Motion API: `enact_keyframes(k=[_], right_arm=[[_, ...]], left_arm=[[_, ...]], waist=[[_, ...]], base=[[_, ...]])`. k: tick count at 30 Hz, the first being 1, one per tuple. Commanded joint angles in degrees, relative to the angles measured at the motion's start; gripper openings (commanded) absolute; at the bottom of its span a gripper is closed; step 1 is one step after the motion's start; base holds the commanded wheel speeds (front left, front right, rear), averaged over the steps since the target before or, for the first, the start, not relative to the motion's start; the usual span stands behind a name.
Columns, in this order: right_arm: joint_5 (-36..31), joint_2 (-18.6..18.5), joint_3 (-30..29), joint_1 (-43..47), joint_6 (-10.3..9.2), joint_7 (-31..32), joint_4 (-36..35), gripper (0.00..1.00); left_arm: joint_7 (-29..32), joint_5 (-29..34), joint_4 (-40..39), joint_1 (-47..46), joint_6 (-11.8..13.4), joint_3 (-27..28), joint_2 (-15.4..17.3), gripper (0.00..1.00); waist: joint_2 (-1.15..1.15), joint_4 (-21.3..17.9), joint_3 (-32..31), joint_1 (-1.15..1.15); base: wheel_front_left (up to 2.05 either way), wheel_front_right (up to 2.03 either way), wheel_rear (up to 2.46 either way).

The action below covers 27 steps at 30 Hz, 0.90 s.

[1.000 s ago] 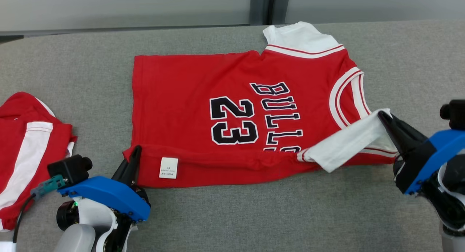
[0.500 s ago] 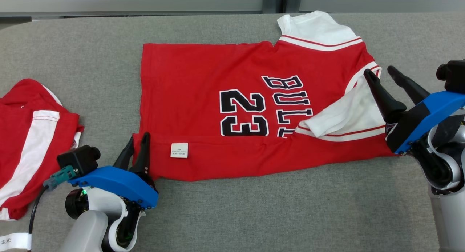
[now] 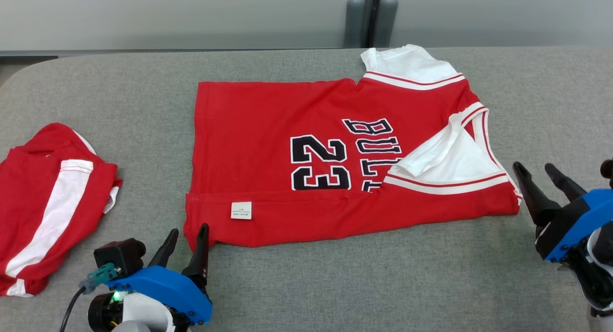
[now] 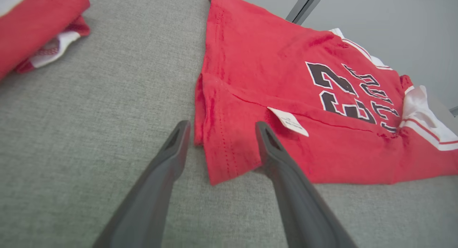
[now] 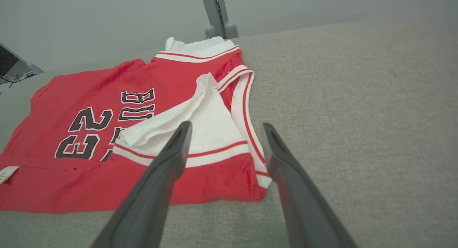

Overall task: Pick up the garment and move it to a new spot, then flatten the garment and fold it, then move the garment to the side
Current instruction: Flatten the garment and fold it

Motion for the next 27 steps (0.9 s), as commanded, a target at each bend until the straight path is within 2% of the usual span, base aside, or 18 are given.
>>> enact_keyframes(k=[1,5,9,10,11,12,17,20,21,22,27], right_arm=[[-1.04,1.26,-1.05,1.36,0.01,0.39,-0.59,1.0],[-4.31,4.29,-3.21,2.41,0.01,-0.21,-0.03,1.0],[-8.75,7.14,-4.38,0.2,0.01,-1.24,3.37,1.0],[-9.52,7.7,-4.59,-0.31,0.01,-1.28,4.54,1.0],[-10.39,8.2,-4.96,-0.81,0.01,-1.42,5.85,1.0],[-11.26,8.7,-5.25,-1.29,0.01,-1.61,7.14,1.0],[-14.84,10.22,-6.87,-3.79,0.01,-2.44,12.67,1.0],[-14.5,10.77,-5.72,-4.29,0.02,-2.59,15.15,1.0],[-14.8,10.88,-5.22,-4.49,0.02,-2.85,15.58,0.34],[-14.88,10.95,-5.0,-4.58,0.04,-3.52,15.78,0.0],[-14.74,10.68,-6.64,-3.01,0.0,-4.82,14.31,0.0]], left_arm=[[0.21,1.42,0.61,-0.24,0.76,-0.6,0.75,1.0],[0.34,4.11,3.13,-2.29,2.45,-2.22,0.71,1.0],[0.84,5.78,5.83,-4.25,3.53,-3.22,0.65,1.0],[1.12,5.84,6.43,-4.6,3.56,-3.43,0.56,0.7],[1.36,6.0,6.84,-4.96,3.53,-3.63,0.49,0.22],[1.55,6.07,7.18,-5.21,3.41,-3.91,0.37,0.0],[2.02,5.71,8.06,-5.84,2.6,-4.64,0.06,0.0],[1.86,5.47,8.42,-5.92,2.17,-4.93,-0.24,0.0],[1.83,5.36,8.51,-5.94,1.95,-5.03,-0.31,0.0],[1.73,5.28,8.59,-5.91,1.79,-5.13,-0.36,0.0],[1.28,5.07,7.38,-5.1,1.4,-5.13,-0.14,0.0]], waist=[[0.0,-0.13,0.32,0.01],[0.0,-0.58,1.69,0.01],[0.0,-1.17,3.45,0.01],[0.0,-1.25,3.9,0.01],[0.0,-1.28,4.28,0.01],[0.0,-1.26,4.61,0.01],[0.0,-0.81,5.75,0.01],[0.0,-0.55,5.86,0.01],[0.0,-0.51,5.79,0.01],[0.0,-0.48,5.63,0.01],[0.0,-0.52,4.08,0.01]], base=[[0.0,0.0,0.0],[0.0,0.0,0.0],[0.0,0.0,0.0],[0.0,0.0,0.0],[0.0,0.0,0.0],[0.0,0.0,0.0],[0.0,0.0,0.0],[0.0,0.0,0.0],[0.0,0.0,0.0],[0.0,0.0,0.0],[0.0,0.0,0.0]])
